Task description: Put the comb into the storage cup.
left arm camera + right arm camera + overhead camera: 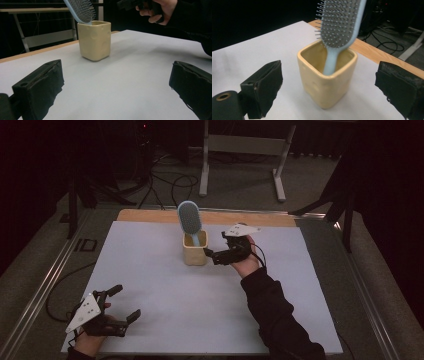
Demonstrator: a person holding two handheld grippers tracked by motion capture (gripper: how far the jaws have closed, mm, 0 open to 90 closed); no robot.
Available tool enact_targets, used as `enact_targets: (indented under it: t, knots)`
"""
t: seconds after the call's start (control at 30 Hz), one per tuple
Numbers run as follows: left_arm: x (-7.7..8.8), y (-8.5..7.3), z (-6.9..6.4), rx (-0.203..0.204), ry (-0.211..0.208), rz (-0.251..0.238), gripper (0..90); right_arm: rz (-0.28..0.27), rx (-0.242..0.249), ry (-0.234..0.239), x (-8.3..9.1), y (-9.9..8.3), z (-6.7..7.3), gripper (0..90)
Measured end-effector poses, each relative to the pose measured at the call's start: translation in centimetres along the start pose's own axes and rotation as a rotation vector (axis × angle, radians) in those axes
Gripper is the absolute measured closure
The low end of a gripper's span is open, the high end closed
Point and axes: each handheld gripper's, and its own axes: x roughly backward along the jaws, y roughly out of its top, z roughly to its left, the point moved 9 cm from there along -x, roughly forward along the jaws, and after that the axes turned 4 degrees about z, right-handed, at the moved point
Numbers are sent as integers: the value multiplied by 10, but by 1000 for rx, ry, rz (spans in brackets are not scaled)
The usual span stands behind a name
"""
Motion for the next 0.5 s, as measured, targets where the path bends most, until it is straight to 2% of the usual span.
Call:
enact_targets:
  t: [0.4, 0.5]
  knots:
    - [0, 0, 0, -2, 4, 1, 0, 11, 26, -2, 26, -24, -2, 75]
    - [0, 0, 0, -2, 4, 0, 0, 14, 17, -5, 33, -33, -3, 75]
